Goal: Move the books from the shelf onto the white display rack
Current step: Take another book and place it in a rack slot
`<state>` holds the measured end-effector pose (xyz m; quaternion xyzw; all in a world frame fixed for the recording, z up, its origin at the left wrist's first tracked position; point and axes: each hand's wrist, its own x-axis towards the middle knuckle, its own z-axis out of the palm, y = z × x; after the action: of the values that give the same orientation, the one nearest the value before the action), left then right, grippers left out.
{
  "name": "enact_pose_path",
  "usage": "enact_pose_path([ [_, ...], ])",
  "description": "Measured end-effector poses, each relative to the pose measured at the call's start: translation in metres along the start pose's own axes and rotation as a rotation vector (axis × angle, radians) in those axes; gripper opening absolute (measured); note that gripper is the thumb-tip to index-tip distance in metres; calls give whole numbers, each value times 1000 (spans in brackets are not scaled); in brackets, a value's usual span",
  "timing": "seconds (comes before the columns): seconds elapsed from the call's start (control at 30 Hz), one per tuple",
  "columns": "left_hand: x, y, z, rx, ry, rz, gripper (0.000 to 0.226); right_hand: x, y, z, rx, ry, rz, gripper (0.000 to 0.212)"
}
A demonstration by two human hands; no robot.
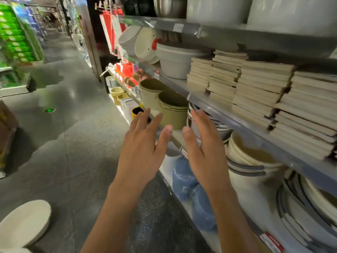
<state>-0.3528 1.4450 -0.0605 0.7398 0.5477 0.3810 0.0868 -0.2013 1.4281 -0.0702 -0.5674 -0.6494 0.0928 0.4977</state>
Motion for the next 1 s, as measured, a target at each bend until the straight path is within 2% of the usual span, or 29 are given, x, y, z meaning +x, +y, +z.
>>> enact_pose_path([
  [0.37,172,-112,13,-64,-151,138,78,138,6,118,-87,167,133,62],
  [0.77,324,-149,103,-183,-259,247,82,264,91,171,-112,304,177,66],
  [1.0,425,-156,161,-237,-303,295,83,350,150,173,-163,390,255,65],
])
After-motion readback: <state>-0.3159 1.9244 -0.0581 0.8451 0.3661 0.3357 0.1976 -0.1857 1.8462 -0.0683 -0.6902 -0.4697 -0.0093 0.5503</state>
